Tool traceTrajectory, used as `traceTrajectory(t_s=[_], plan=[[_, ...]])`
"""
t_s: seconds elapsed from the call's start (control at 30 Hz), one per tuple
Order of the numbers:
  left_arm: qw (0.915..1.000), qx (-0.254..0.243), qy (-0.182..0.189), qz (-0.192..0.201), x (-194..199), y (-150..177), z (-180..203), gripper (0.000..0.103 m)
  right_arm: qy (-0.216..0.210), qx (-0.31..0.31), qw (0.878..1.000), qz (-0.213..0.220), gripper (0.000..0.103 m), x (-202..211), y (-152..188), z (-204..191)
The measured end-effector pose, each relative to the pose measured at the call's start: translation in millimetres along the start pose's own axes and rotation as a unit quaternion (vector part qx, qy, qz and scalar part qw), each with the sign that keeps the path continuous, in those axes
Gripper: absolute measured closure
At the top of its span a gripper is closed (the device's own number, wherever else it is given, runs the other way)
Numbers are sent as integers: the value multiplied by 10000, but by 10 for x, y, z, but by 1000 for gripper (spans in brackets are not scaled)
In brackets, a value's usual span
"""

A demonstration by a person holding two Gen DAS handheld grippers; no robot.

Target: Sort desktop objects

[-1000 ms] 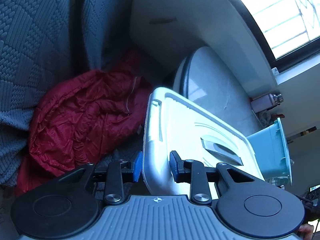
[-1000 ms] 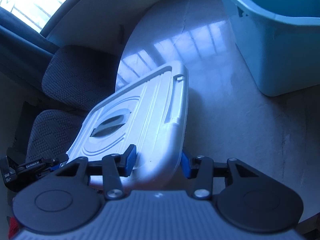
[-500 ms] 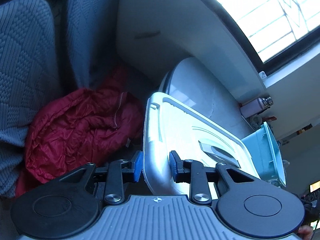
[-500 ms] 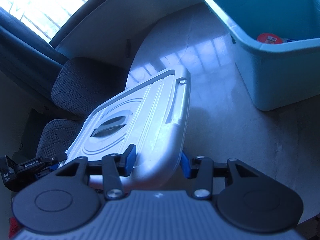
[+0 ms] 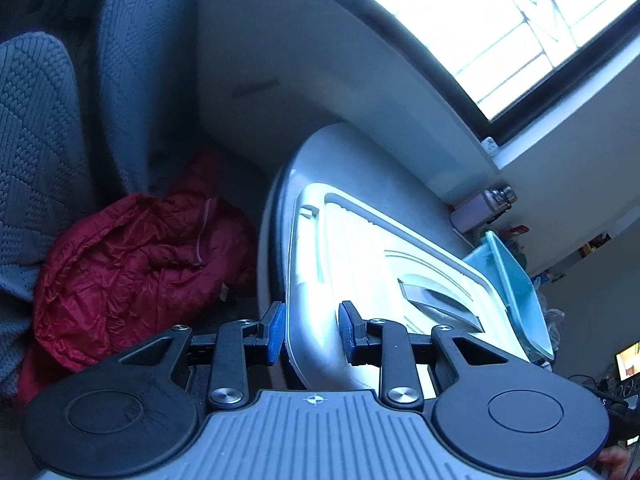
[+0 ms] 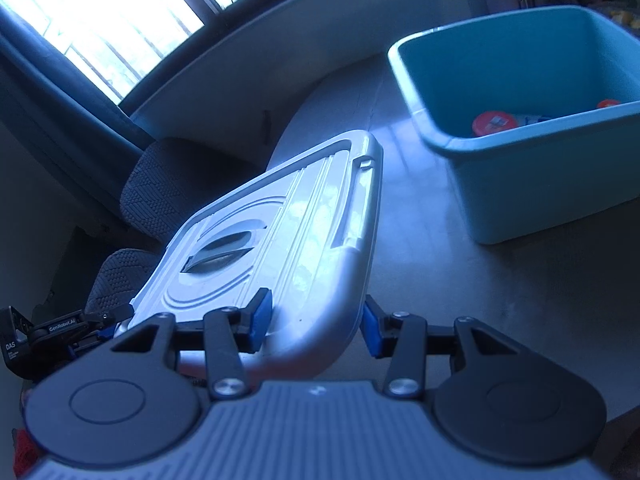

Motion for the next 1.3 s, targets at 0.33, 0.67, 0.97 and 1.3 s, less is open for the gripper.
traceTrajectory(t_s=[0.33,0.67,0.97,1.3], plan=[[9986,20,108,511,362,755,750,73,-210,382,9985,325,56,882,142,430],[9962,71,43,866,751,1744,1387,73,-445,649,9960,415,56,1675,462,984],[9950,91,-102,987,1040,2398,1842,74,-641,734,9944,414,56,2111,722,1355],[9949,-24,-106,1002,943,2523,2284,74,-725,642,9934,616,56,2385,682,1642]])
Point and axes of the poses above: each gripper's, at about its wrist camera, not at the fingertips, and x roughly against the way its jaws point, z to its right, y to its underside, the point moved 1 cm from there along -x, roughly the way its jaws point, and after that the axes turned 1 degree about z, right-handed, at the moved point
